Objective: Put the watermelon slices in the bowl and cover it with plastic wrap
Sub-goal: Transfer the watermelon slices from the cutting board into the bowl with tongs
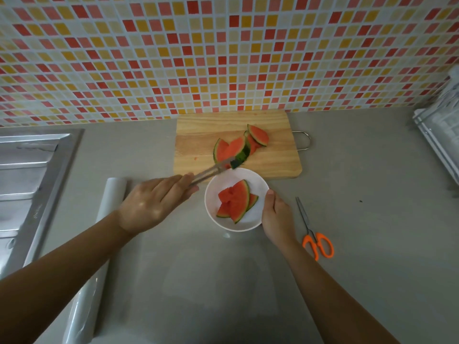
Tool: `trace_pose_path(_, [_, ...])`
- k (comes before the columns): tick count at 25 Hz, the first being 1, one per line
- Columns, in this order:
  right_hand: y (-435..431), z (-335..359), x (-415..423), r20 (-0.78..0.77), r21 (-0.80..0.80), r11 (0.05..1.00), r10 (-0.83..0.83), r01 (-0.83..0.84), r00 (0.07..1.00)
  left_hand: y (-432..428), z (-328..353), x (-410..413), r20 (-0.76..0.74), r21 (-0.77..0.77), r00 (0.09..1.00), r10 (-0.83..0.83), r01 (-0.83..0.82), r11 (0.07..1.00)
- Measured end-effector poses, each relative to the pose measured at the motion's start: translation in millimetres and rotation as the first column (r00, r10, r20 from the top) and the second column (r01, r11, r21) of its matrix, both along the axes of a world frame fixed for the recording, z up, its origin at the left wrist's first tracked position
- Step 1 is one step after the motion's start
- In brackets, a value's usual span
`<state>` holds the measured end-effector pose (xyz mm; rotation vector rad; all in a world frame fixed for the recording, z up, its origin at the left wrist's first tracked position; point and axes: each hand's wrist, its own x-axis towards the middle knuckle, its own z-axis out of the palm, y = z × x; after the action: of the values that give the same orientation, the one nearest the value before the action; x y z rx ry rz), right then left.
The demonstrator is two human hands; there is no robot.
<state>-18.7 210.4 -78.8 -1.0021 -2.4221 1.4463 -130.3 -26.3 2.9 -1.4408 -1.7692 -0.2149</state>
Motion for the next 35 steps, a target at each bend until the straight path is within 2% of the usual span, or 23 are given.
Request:
trace_pose_path(4, [0,0,1,-0.018,-0.022,1.000,-0.004,0.003,1.000,-7,-14,37,0.106,-0.108,0.990,-0.098,0.109,0.988])
trace_pose_path(10, [-1,0,0,-0.004,-0.036,0.999,0.000,0.000,1.000,5,-21,41,0.216,-0.233,0.965,-0.152,0.202,0.951])
trace_pose_path(14, [-2,1,-1,-0.003,-0.044,0.999,-0.008,0.008,1.000,-8,-8,34,0.302,-0.271,0.947,-0.109,0.195,0.942])
trace_pose_path(16, [-1,1,-1,-0.005,-0.036,0.999,-0.012,0.012,1.000,-13,-3,24,0.385,-0.215,0.923,0.005,0.084,0.973])
trace_pose_path(17, [-1,1,-1,-0.007,-0.028,1.000,-0.013,0.012,1.000,-12,-1,18,0.477,-0.157,0.871,0.117,-0.046,0.987])
trace_pose_path(18, [-1,1,0,-0.009,-0.020,1.000,-0.011,0.010,1.000,-7,-1,13,0.602,-0.111,0.760,0.245,-0.225,0.968])
trace_pose_path(20, [0,-1,0,-0.012,-0.006,1.000,-0.002,0.002,1.000,6,-10,5,0.804,-0.141,0.428,0.413,-0.538,0.831])
trace_pose_path(21, [0,-1,0,-0.011,-0.001,1.000,-0.001,0.001,1.000,14,-19,2,0.851,-0.182,0.295,0.435,-0.610,0.771])
trace_pose_path(22, [0,-2,0,-0.009,0.004,1.000,-0.002,0.002,1.000,22,-29,2,0.876,-0.214,0.214,0.433,-0.631,0.745])
trace_pose_path(24, [0,-3,-1,-0.009,0.011,1.000,-0.007,0.007,1.000,39,-43,2,0.904,-0.232,0.150,0.402,-0.617,0.752])
trace_pose_path(26, [1,-4,-1,-0.008,0.018,1.000,-0.006,0.006,1.000,53,-51,-1,0.917,-0.204,0.159,0.365,-0.600,0.773])
trace_pose_path(31, [1,-1,-1,0.023,0.022,1.000,0.000,-0.001,1.000,44,-58,-20,0.848,-0.166,0.332,0.413,-0.572,0.803])
trace_pose_path(33, [0,0,-1,0.024,0.026,1.000,0.000,-0.001,1.000,29,-59,-26,0.839,-0.154,0.327,0.434,-0.624,0.766])
trace_pose_path(35, [0,0,-2,0.015,0.029,1.000,0.005,-0.006,1.000,25,-59,-26,0.848,-0.161,0.283,0.449,-0.669,0.725])
